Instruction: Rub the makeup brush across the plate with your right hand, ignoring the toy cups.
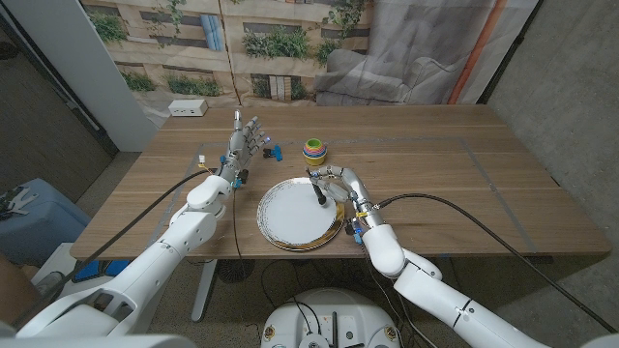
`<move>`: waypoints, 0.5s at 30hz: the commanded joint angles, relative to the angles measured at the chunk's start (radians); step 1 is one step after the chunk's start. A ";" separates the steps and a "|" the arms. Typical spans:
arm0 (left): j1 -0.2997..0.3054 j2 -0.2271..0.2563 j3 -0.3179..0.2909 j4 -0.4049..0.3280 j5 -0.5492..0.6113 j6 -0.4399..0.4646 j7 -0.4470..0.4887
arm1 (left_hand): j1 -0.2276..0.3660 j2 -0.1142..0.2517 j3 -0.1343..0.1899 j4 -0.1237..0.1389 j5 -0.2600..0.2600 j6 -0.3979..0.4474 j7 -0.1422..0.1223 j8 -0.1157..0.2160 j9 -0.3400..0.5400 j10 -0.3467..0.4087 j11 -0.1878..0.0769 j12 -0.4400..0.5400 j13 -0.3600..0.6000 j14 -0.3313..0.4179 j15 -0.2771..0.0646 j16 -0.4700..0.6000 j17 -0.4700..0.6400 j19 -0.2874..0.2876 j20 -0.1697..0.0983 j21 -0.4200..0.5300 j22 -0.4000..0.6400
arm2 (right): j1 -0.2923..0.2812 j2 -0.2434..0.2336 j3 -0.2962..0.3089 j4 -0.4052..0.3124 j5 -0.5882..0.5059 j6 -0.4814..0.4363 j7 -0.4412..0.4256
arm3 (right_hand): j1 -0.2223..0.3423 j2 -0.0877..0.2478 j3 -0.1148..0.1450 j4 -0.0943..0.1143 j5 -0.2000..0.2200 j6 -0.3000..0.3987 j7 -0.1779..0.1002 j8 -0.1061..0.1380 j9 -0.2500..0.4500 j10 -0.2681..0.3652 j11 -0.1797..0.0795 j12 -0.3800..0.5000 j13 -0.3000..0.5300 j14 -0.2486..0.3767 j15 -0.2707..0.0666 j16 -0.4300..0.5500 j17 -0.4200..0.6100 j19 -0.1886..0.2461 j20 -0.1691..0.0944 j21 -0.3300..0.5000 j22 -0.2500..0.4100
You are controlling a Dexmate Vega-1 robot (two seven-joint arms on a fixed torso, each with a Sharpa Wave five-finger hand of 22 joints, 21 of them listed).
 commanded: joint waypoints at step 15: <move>0.000 0.000 0.000 0.000 0.000 0.000 0.000 | -0.001 0.014 -0.001 0.007 0.004 -0.001 -0.008 0.008 0.002 0.000 -0.011 0.007 0.003 0.008 -0.014 0.004 0.002 0.008 0.000 0.006 0.005 | -0.042 -0.019 0.011 -0.031 0.004 -0.023 -0.009 | 0.006 0.005 -0.004 0.001 0.005 0.018 -0.011 0.000 0.003 0.005 0.003 -0.002 0.001 -0.007 -0.172 0.006 0.003 0.000 -0.068 0.001 0.003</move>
